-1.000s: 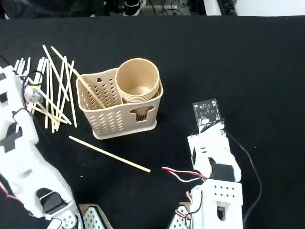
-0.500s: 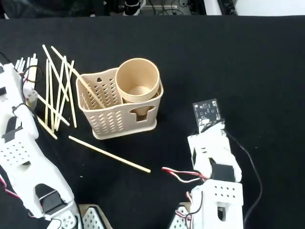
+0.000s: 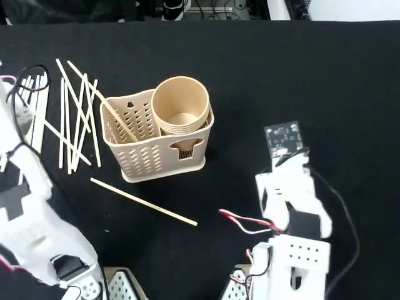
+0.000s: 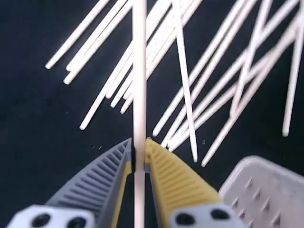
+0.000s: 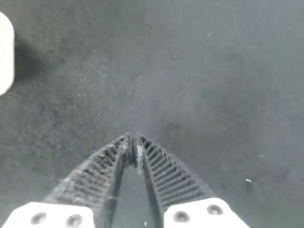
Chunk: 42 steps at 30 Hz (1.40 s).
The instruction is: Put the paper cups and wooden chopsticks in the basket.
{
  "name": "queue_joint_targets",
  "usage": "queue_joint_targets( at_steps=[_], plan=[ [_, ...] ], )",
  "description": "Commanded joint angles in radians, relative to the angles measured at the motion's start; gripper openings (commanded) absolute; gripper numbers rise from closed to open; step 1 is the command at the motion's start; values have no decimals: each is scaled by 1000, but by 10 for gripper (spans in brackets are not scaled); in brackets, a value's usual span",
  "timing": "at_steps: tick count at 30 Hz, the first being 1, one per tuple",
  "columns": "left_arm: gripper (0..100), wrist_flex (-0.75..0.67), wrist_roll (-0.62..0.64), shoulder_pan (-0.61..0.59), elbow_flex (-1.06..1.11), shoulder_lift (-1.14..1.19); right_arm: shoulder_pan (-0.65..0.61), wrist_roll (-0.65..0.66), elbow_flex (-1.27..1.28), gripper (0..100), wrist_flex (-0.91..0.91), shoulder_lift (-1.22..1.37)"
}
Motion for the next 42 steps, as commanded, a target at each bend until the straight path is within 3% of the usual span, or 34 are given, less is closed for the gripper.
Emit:
queue_joint_targets(
  at_steps=[1, 7, 16, 19, 25, 31, 36, 42],
  plan=[
    [29, -3, -101, -39, 162, -206, 5, 5, -263, 18, 161, -13],
    [29, -121, -201, -148, 387, -445, -44, 5, -630, 19, 382, -10],
    [28, -394, -284, -242, 728, -694, -305, 6, -970, 19, 572, -1],
    [28, -457, -282, -275, 816, -707, -511, 6, -1064, 21, 603, 18],
    [28, -618, -282, -377, 957, -706, -1071, -3, -1003, 32, 680, 269],
    [28, -738, -282, -394, 1053, -706, -1387, 91, -768, 33, 562, 541],
    [28, -746, -284, -394, 1090, -706, -1378, 135, -556, 36, 249, 694],
    [28, -726, -232, -387, 1099, -706, -1246, 150, -526, 83, 6, 926]
  ],
)
